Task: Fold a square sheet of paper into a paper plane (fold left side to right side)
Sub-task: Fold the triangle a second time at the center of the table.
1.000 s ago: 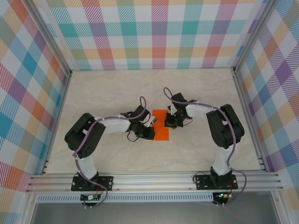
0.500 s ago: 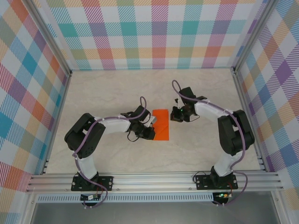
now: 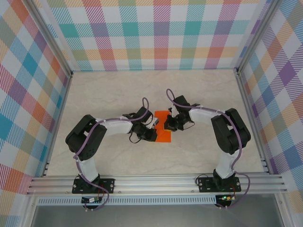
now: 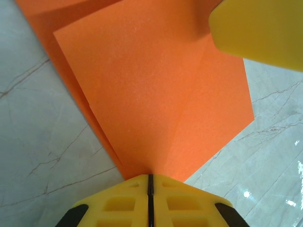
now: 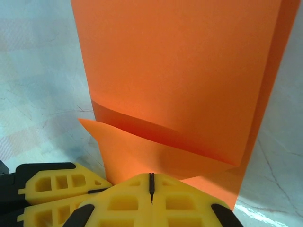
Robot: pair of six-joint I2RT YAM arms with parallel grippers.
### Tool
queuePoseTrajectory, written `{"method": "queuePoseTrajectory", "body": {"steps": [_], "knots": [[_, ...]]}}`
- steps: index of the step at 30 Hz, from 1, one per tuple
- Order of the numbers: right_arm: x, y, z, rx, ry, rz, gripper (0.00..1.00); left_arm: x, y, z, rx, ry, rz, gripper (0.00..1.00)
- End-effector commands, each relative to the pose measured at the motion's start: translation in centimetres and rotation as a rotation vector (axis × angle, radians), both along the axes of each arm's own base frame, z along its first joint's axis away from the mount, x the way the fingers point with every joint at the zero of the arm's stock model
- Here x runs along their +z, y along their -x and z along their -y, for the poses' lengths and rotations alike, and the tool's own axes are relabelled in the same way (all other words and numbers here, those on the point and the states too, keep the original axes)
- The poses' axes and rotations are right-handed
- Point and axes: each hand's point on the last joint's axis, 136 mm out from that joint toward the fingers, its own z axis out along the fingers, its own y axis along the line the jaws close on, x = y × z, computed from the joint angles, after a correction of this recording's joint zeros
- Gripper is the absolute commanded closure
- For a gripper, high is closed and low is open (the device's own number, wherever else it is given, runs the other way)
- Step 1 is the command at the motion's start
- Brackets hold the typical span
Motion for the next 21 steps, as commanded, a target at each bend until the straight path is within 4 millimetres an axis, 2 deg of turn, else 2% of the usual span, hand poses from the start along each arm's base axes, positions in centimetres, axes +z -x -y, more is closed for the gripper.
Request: {"method": "queuePoseTrajectory", "body": {"steps": [1,8,12,16,21], "knots": [[0.0,-0.8,-0.3,-0.008,-0.01,0.003,0.99,-1.5,0.5,-1.6,0.001,-0.102,-0.013,0.91],[-2.8,-0.1,1.2,-0.011,0.097,-0.049,0.99,0.1,0.0,-0.7,-0.008,-0.067,0.007,0.89],[-3.5,0.3,1.8,-0.017,0.13,-0.069,0.99,2.7,-0.7,0.7,-0.02,0.006,0.031,0.84],[-3.5,0.6,2.1,-0.019,0.144,-0.071,0.99,5.0,-1.3,2.7,-0.047,0.098,0.038,0.84],[-3.4,0.5,2.1,-0.023,0.14,-0.069,0.99,4.1,-2.0,3.2,-0.063,0.086,0.038,0.86]]}}
